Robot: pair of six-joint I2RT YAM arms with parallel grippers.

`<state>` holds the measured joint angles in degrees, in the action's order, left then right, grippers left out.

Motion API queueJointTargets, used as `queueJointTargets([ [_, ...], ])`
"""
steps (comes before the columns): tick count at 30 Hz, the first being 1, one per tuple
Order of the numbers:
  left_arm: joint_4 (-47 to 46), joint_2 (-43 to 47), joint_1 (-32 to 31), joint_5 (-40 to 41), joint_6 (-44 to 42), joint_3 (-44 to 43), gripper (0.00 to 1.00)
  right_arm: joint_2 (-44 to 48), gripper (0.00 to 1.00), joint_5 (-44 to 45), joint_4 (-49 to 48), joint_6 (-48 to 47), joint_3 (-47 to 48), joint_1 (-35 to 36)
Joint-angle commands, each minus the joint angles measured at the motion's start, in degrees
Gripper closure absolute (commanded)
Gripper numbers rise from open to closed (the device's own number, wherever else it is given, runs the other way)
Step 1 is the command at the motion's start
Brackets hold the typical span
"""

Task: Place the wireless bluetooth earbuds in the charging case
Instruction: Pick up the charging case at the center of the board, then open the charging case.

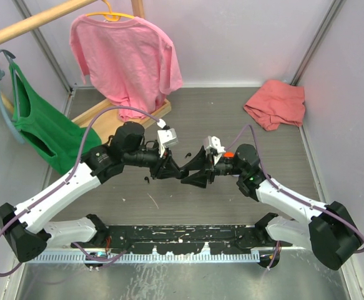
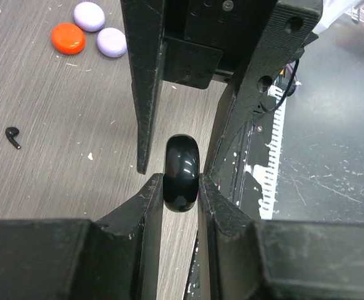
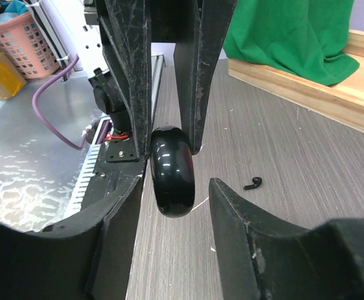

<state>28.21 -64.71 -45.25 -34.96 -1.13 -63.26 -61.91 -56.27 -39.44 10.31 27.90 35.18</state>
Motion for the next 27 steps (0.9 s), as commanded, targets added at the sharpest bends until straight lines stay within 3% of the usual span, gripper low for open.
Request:
queueJointTargets([
  [1, -1.0, 0.54, 0.23, -1.82, -1.16, -2.93, 0.99, -0.29, 0.5, -2.69, -4.02, 1.58, 2.84, -0.03],
  [9, -1.19, 0.72, 0.23, -2.27, -1.24, -3.02, 0.99, -0.7, 0.67, -4.24, -4.36, 2.29, 3.2, -0.07],
  [13, -1.05, 1.17, 0.17, -1.95, -1.43, -2.64, 0.97, -0.46, 0.81, -4.64, -4.44, 2.39, 3.07, -0.02],
  [18, -3.07, 3.36, 0.2, -0.81, -0.4, -0.89, 0.73, -0.43, 0.95, -4.26, -4.33, 2.09, 2.66, -0.07],
  [24, -8.89, 6.44, 0.2, 1.39, 2.84, 3.66, 0.48, 0.04, 0.98, -2.47, -4.33, 1.93, 2.4, 0.02],
  [27, -11.47, 7.29, 0.25, 2.98, 4.15, 5.53, 0.42, 0.58, 0.99, -1.82, -4.33, 1.93, 2.22, -0.02],
])
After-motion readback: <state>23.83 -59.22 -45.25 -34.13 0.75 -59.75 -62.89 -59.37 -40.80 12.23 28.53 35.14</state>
